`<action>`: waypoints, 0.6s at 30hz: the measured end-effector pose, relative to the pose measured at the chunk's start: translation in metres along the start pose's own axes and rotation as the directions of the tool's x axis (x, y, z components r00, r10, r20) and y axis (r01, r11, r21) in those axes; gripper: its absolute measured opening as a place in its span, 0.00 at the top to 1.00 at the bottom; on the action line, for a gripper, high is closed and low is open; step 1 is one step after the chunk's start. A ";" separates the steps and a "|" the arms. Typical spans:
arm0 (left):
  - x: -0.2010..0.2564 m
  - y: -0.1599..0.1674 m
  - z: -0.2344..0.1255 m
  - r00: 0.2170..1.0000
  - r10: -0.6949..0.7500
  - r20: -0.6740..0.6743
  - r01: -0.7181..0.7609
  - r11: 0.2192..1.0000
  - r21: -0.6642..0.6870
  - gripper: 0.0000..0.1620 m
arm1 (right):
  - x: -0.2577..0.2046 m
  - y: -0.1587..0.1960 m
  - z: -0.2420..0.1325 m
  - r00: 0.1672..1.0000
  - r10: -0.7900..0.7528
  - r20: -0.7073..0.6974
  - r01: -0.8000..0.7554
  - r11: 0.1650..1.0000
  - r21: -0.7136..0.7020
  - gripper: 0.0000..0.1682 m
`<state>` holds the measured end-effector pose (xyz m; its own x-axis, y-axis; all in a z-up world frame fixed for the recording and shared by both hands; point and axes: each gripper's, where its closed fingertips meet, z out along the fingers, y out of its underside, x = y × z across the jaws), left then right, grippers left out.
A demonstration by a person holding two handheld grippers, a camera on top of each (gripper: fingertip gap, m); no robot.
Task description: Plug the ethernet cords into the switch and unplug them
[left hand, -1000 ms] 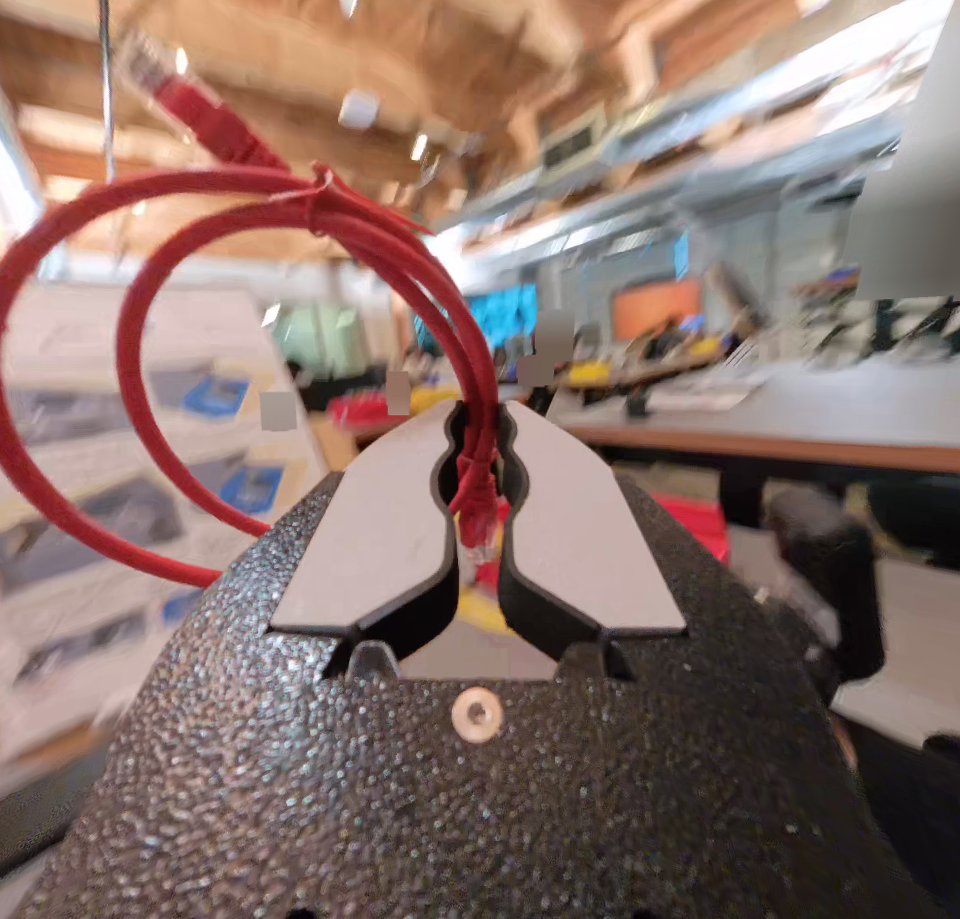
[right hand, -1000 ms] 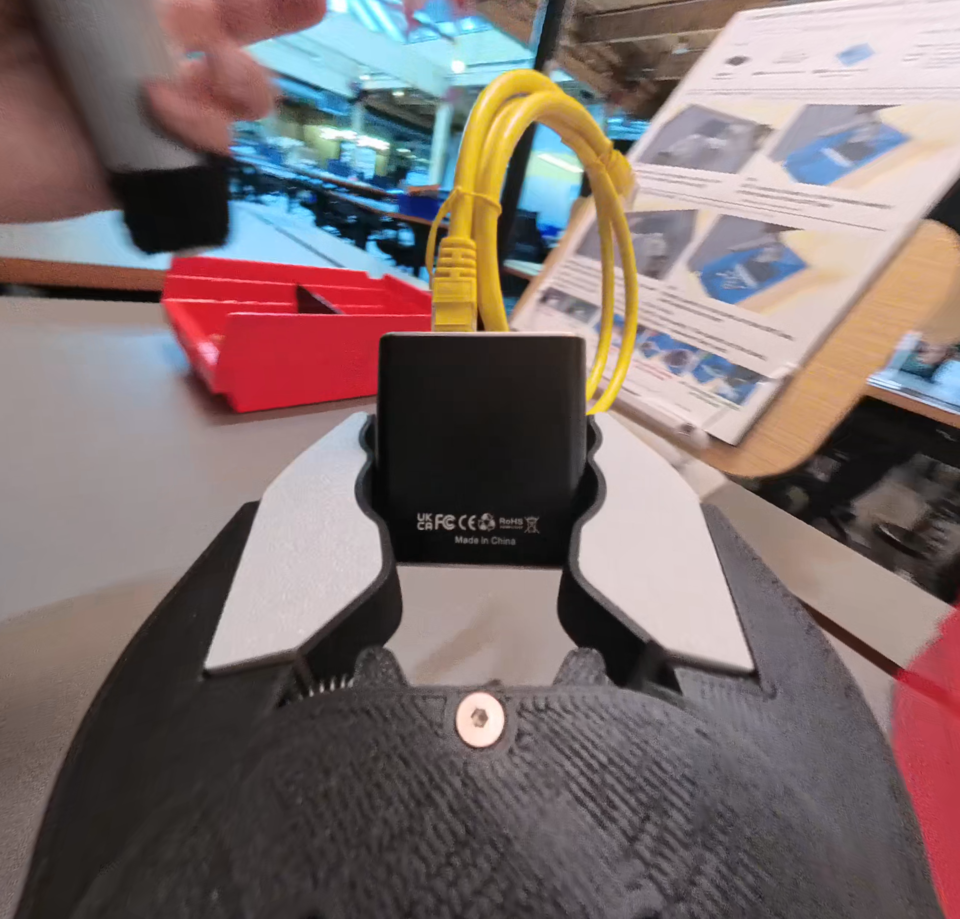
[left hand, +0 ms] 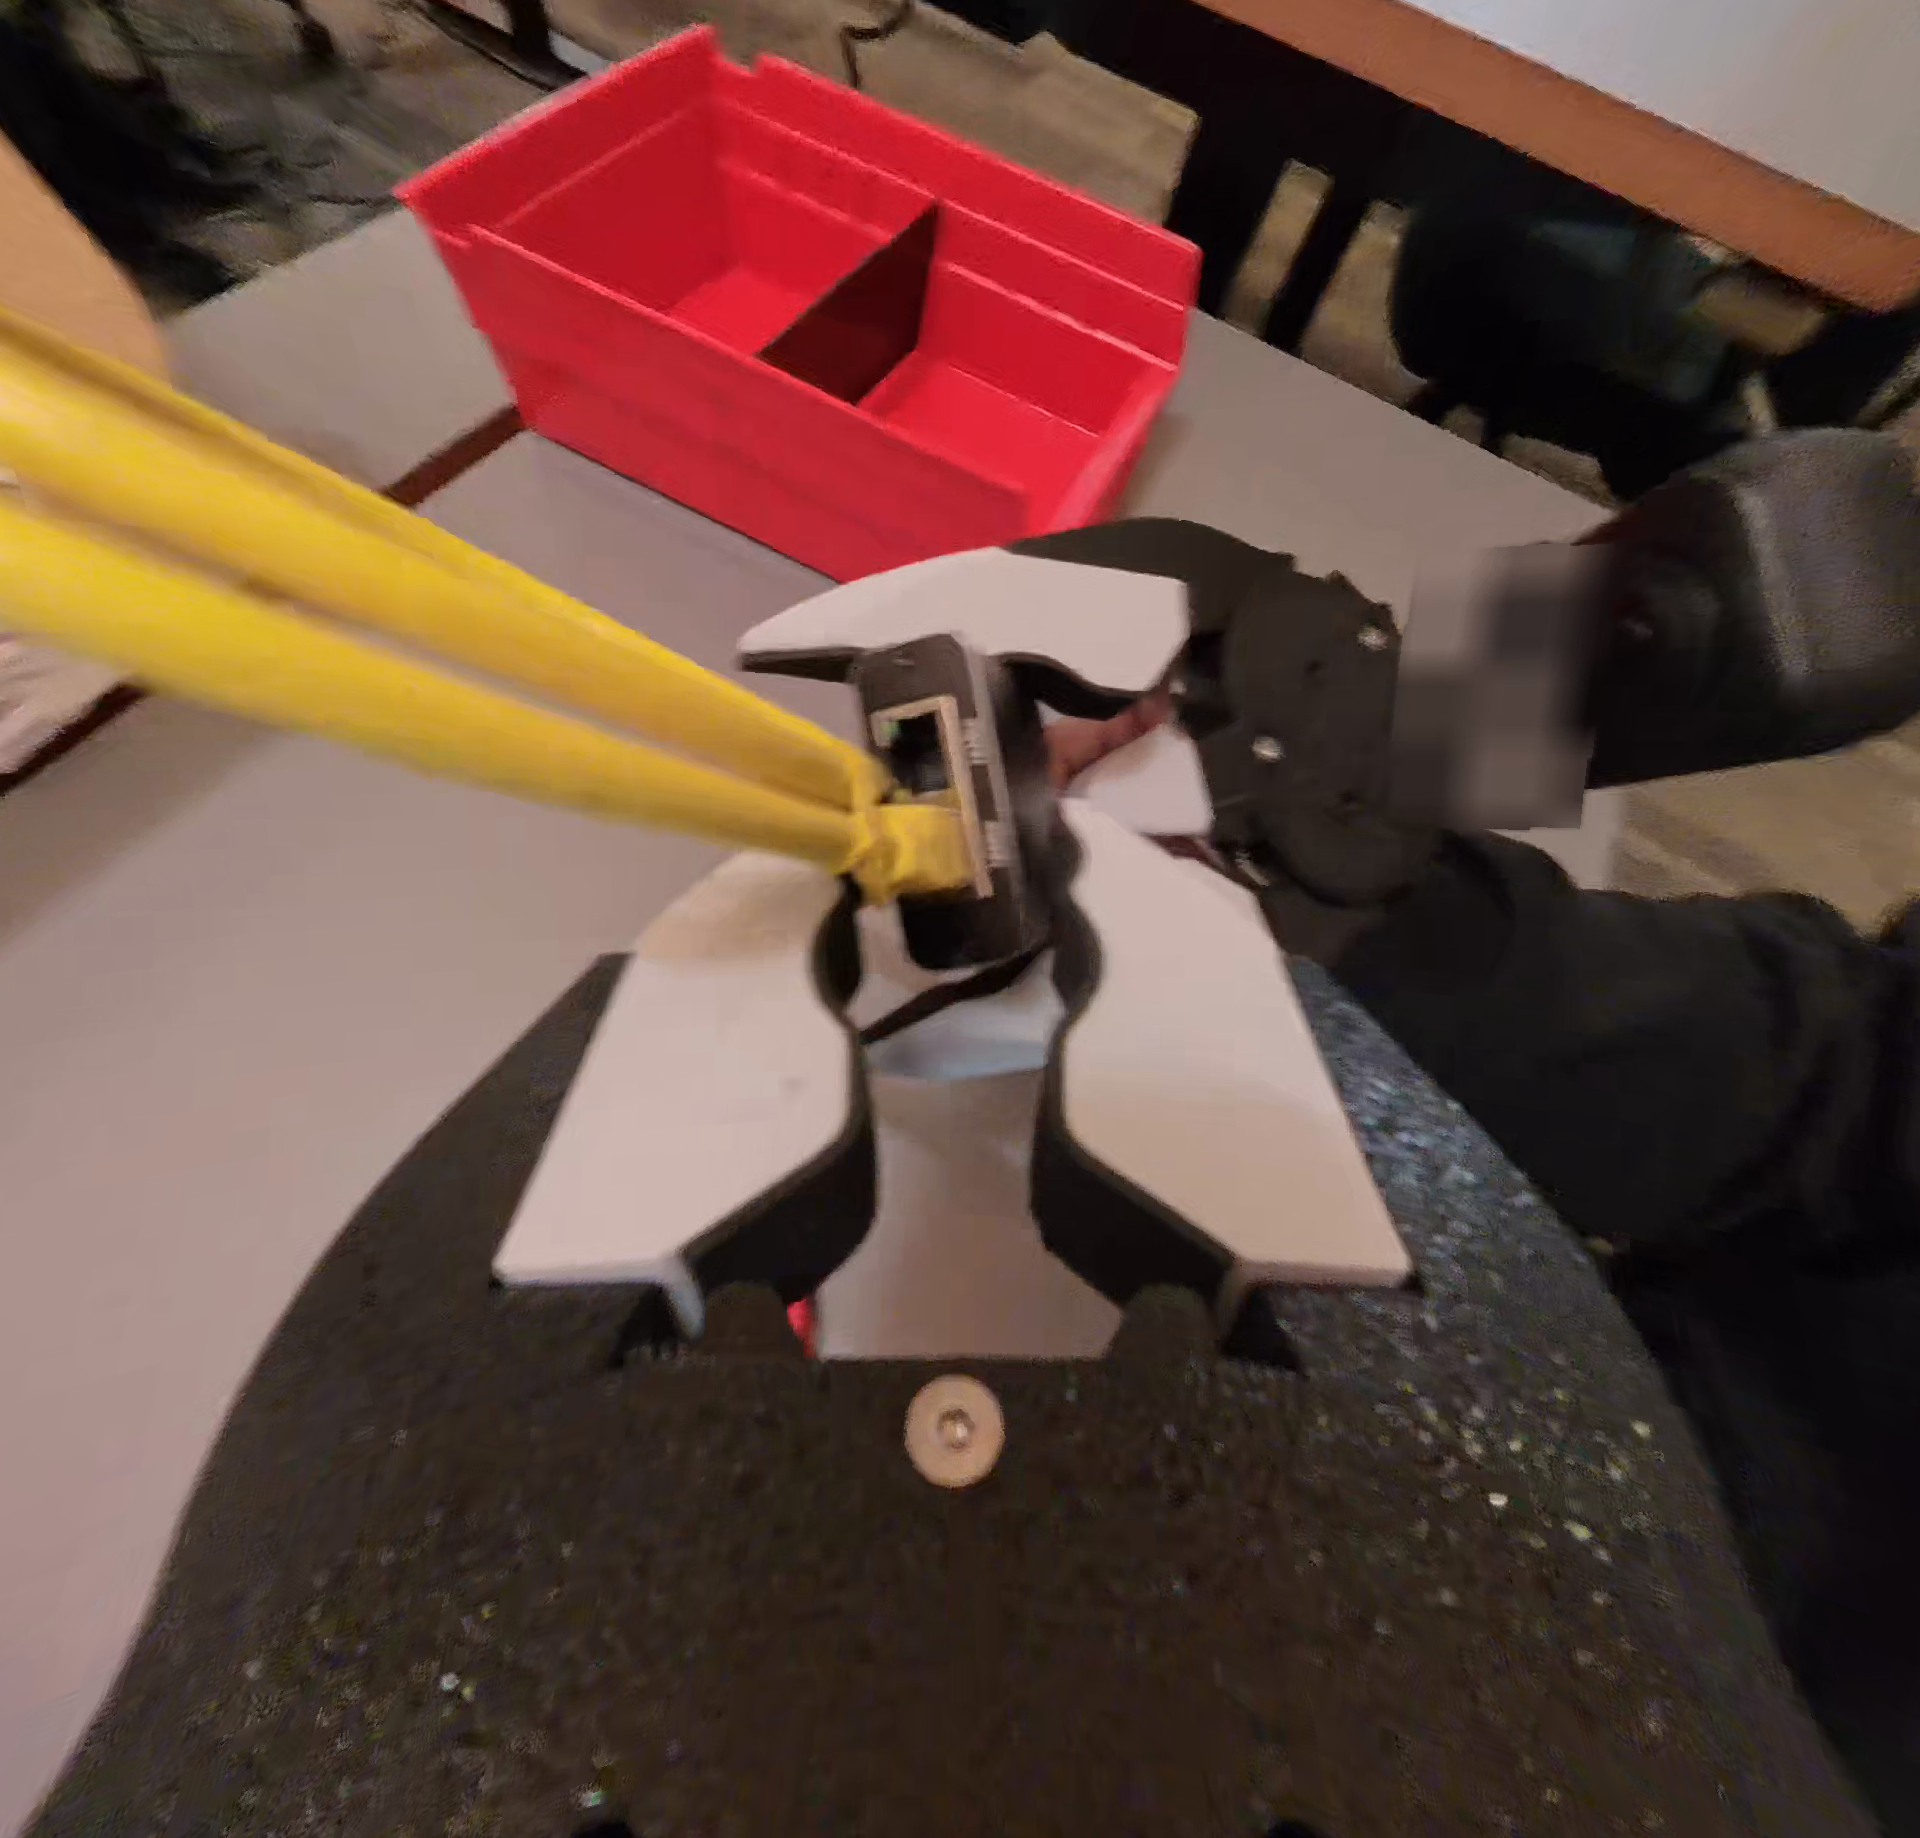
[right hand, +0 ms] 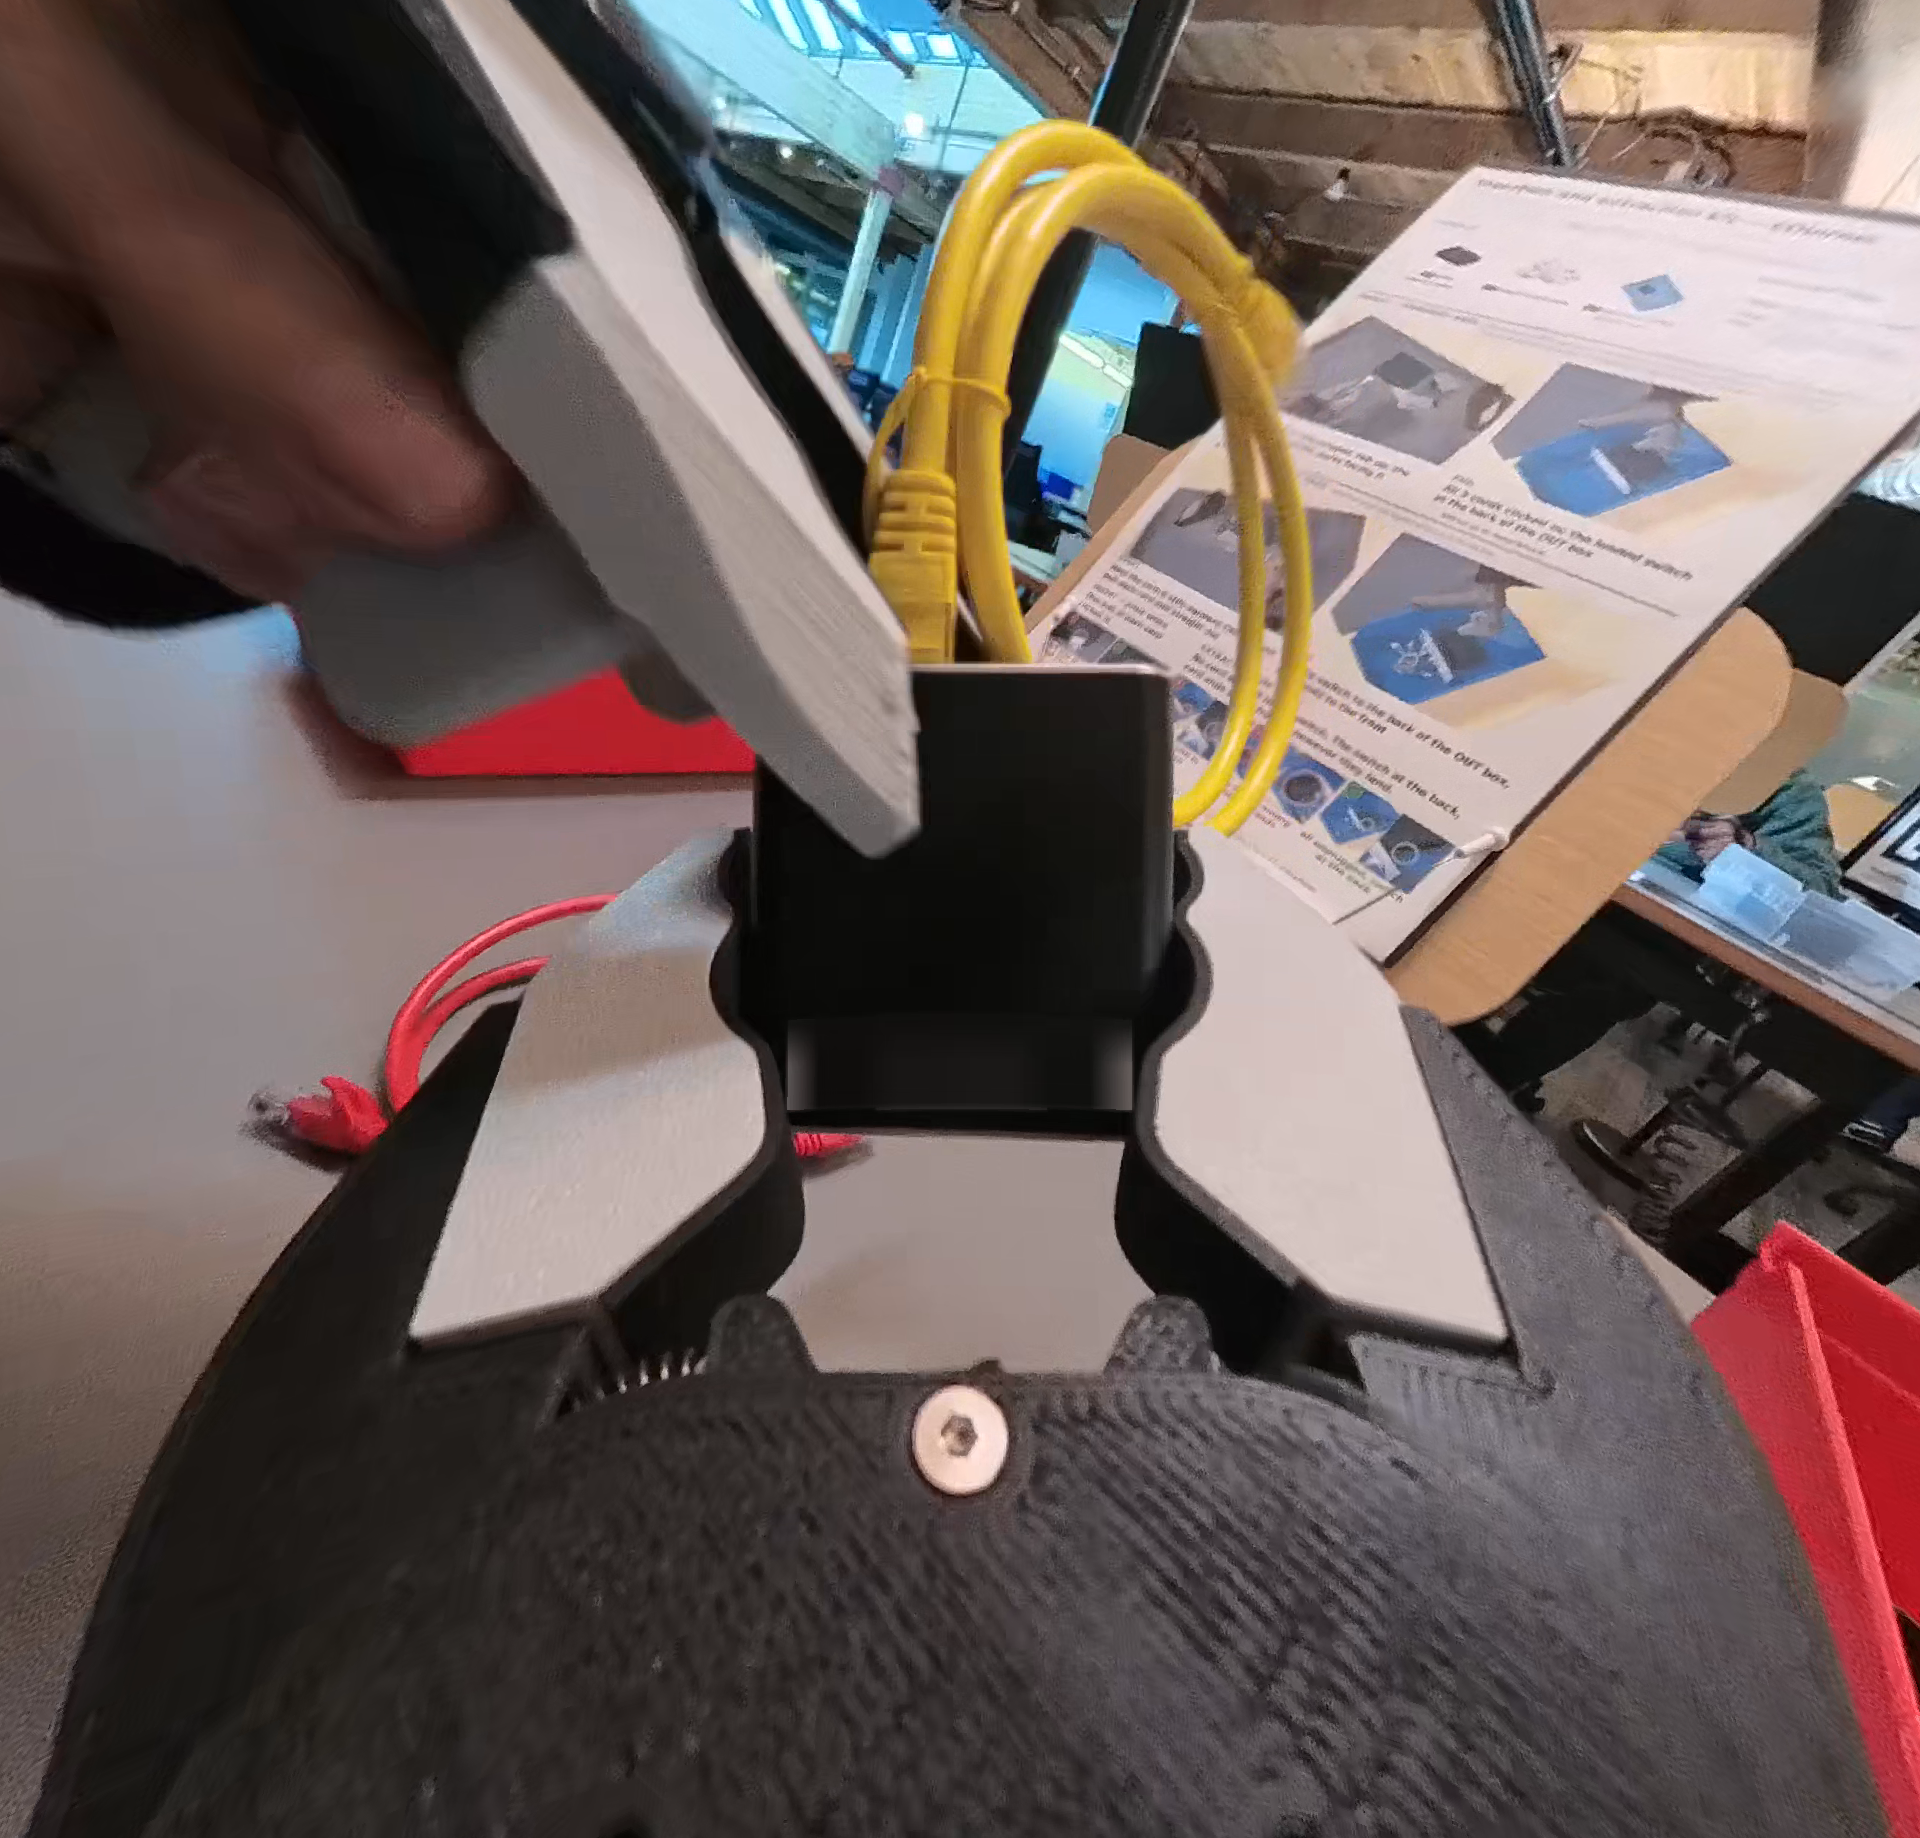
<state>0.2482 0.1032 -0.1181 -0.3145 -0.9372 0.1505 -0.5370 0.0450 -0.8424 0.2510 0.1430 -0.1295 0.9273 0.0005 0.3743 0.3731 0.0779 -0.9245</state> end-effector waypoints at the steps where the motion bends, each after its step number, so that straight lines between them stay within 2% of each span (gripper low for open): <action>1: -0.001 -0.002 0.000 1.000 0.015 -0.003 -0.015 1.000 0.022 0.74 | 0.001 -0.002 0.000 1.000 0.012 -0.004 -0.012 1.000 0.009 0.55; 3: 0.002 -0.006 -0.002 0.997 0.066 -0.027 -0.064 0.996 0.067 0.82 | 0.000 -0.007 -0.001 0.999 0.043 0.017 -0.043 0.999 0.033 0.55; 5: 0.003 -0.009 -0.004 0.993 0.111 -0.041 -0.106 0.990 0.094 0.83 | -0.001 -0.009 -0.001 0.998 0.049 0.033 -0.050 0.998 0.036 0.55; 8: -0.005 -0.009 -0.015 0.972 0.236 -0.018 -0.234 0.968 0.089 0.84 | -0.011 -0.011 -0.005 0.976 0.132 0.172 -0.136 0.991 0.013 0.59; 10: -0.005 -0.015 -0.028 0.942 0.330 -0.059 -0.322 0.940 0.117 0.84 | -0.015 -0.018 -0.014 0.910 0.277 0.310 -0.296 0.955 0.017 0.58; 11: 0.000 -0.019 -0.035 0.920 0.376 -0.108 -0.359 0.922 0.145 0.84 | -0.015 -0.023 -0.019 0.839 0.387 0.383 -0.421 0.907 0.007 0.57; 12: 0.007 -0.022 -0.042 0.891 0.421 -0.171 -0.393 0.902 0.177 0.84 | -0.016 -0.029 -0.025 0.728 0.494 0.476 -0.555 0.832 -0.013 0.57; 14: 0.025 -0.022 -0.055 0.801 0.500 -0.330 -0.444 0.865 0.231 0.84 | -0.018 -0.044 -0.039 0.455 0.612 0.647 -0.764 0.641 -0.070 0.58; 16: 0.036 -0.016 -0.061 0.702 0.543 -0.460 -0.488 0.838 0.245 0.84 | -0.022 -0.053 -0.049 0.257 0.613 0.747 -0.842 0.522 -0.138 0.59; 18: 0.046 -0.010 -0.063 0.594 0.584 -0.554 -0.533 0.801 0.273 0.84 | -0.038 -0.058 -0.054 0.136 0.592 0.794 -0.835 0.500 -0.229 0.60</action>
<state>0.1900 0.0814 -0.0698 -0.9337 -0.3387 -0.1162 -0.0485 0.4411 -0.8961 0.1953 0.0846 -0.0939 0.3239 0.8382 -0.4388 -0.5812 -0.1897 -0.7913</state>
